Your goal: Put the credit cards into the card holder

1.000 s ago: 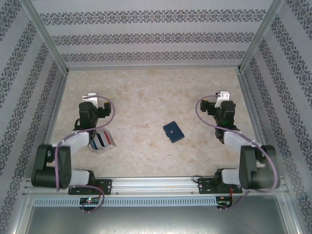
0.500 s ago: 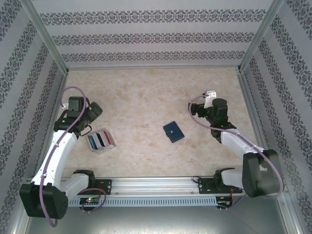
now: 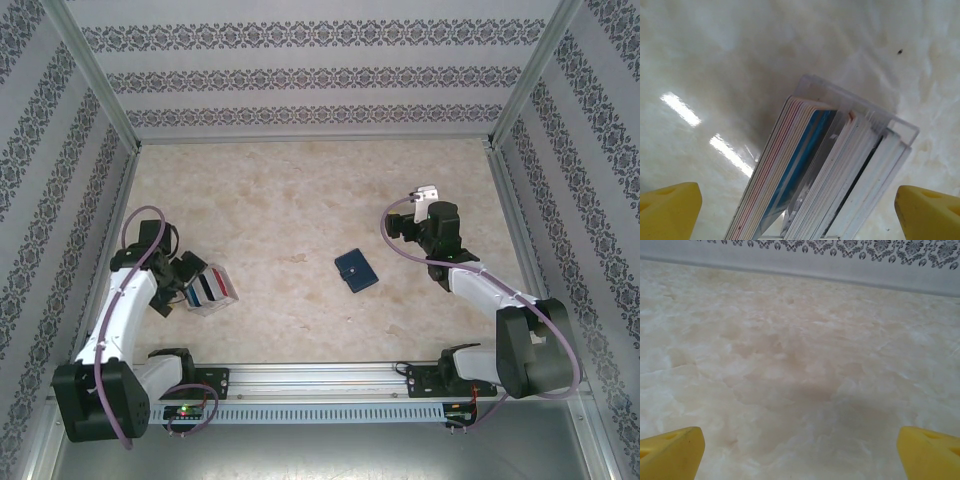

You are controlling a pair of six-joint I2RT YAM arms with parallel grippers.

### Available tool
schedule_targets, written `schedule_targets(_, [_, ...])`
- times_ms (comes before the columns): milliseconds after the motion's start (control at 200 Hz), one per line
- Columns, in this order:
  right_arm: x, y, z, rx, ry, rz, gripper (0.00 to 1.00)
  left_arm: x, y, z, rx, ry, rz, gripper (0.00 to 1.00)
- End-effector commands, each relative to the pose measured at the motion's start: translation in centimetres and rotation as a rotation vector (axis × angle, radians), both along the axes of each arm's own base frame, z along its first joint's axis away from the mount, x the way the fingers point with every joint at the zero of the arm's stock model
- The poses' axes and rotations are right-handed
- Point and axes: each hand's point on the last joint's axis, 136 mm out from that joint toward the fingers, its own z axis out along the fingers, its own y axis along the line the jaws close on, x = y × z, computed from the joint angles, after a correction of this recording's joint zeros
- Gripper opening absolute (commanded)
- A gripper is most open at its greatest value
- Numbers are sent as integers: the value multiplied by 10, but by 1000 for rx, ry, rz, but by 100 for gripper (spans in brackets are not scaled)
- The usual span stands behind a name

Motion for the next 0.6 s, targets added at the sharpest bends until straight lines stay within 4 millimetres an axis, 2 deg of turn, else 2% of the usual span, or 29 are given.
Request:
schedule_targets(0, [3,-3,2,-31,-5,-16,98,17,-14,-8,-99,-50,-5,99])
schedule_targets(135, [2,-8,5,-42,-15,-39,98,42,-33,-6,-209,-171,-25,100])
schedule_targets(300, [2,-9,2,-47,-7,-44,98,63,-55,-7,-264,-218,-82,100])
schedule_targets(475, [5,-13,-1,-36,6,-77,98,88,-90,-4,-219,-240,-205,100])
schedule_targets(595, [5,-22,3,-31,25,-143,98,108,-115,-8,-209,-228,-280,100])
